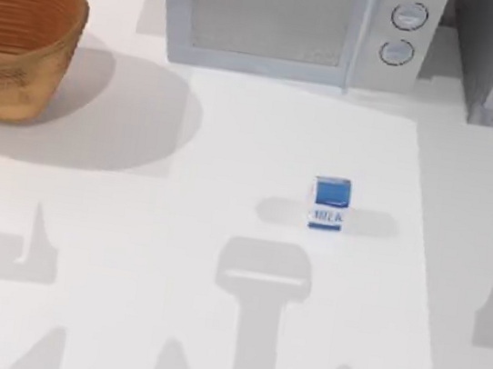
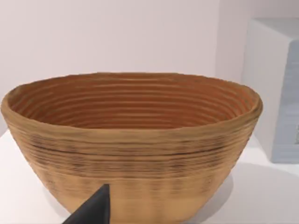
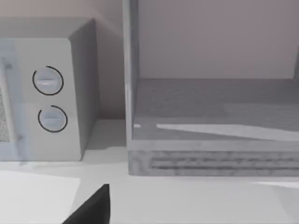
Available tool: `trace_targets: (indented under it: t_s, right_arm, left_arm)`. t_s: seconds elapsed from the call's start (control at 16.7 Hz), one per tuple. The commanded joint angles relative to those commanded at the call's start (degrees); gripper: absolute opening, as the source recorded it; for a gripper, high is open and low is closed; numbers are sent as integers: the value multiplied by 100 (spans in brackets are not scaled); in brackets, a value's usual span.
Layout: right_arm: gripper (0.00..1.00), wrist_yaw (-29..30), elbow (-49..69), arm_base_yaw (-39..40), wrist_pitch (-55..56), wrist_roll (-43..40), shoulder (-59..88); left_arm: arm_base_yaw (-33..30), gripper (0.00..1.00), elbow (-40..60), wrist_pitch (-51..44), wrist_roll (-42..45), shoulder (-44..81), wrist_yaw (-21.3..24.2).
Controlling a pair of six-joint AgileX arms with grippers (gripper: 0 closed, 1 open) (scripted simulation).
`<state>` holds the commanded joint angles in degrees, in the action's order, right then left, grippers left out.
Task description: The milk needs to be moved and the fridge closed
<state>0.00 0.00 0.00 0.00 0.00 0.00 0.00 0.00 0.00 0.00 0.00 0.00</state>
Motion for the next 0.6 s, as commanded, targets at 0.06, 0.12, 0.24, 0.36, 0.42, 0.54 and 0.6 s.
trace_targets:
  t_s: [0.06, 0.12, 0.24, 0.36, 0.42, 0.54, 0.6]
  right_arm:
    - [100, 0, 0, 0, 0, 0, 0]
    - [100, 12, 3, 12, 12, 0, 10]
    - [100, 206, 42, 205, 206, 1, 176]
    - [100, 638, 105, 642, 616, -3, 533]
    - [100, 941, 136, 945, 883, -6, 772]
    - [100, 1656, 184, 1659, 1485, -9, 1329]
    - [100, 2055, 199, 2055, 1801, -6, 1639]
  left_arm:
    - [0, 100, 0, 0, 0, 0, 0]
    - [0, 100, 0, 0, 0, 0, 0]
    - [0, 100, 0, 0, 0, 0, 0]
    - [0, 100, 0, 0, 0, 0, 0]
    - [0, 100, 0, 0, 0, 0, 0]
    - [0, 100, 0, 0, 0, 0, 0]
    - [0, 100, 0, 0, 0, 0, 0]
